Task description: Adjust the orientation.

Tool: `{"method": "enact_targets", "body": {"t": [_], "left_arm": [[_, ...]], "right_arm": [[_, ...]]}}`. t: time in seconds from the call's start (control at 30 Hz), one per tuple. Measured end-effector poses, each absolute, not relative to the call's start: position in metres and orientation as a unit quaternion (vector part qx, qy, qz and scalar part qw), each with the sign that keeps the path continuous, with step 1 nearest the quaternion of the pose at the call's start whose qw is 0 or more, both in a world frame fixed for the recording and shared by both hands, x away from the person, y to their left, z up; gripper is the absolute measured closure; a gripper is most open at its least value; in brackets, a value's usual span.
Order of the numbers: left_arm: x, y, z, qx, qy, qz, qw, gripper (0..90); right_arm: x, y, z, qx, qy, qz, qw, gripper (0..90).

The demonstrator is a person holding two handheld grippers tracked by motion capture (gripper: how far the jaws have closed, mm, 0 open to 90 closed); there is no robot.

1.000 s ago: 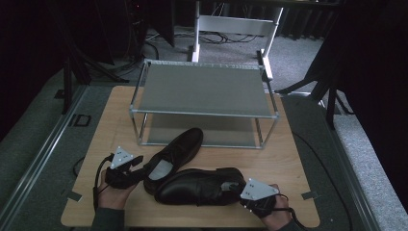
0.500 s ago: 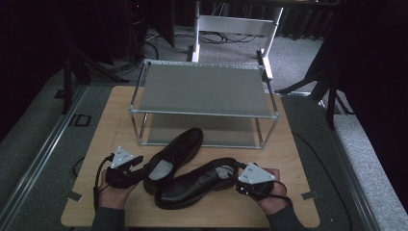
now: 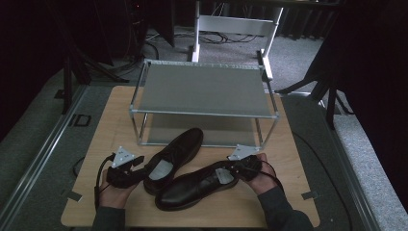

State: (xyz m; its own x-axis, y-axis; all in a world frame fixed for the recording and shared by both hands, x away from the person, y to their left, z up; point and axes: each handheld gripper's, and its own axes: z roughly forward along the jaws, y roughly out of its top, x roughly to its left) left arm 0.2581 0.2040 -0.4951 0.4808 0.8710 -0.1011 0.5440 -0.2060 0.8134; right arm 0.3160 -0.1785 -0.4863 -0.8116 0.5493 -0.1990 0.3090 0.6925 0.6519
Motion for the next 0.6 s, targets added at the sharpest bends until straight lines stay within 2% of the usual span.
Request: {"method": "enact_targets", "body": {"t": [0.1,0.27,0.6], "left_arm": [[0.258,0.206,-0.495,0.749,0.474,0.195,0.421,55.9],[0.258,0.207,-0.495,0.750,0.474,0.194,0.420,55.9],[0.259,0.205,-0.496,0.750,0.474,0.192,0.420,55.6]], "right_arm": [[0.313,-0.183,-0.482,0.235,0.899,0.320,0.183,74.4],[0.304,-0.202,-0.479,0.239,0.898,0.305,0.209,78.6],[0.295,-0.280,-0.481,0.364,0.855,0.275,0.245,80.8]]}}
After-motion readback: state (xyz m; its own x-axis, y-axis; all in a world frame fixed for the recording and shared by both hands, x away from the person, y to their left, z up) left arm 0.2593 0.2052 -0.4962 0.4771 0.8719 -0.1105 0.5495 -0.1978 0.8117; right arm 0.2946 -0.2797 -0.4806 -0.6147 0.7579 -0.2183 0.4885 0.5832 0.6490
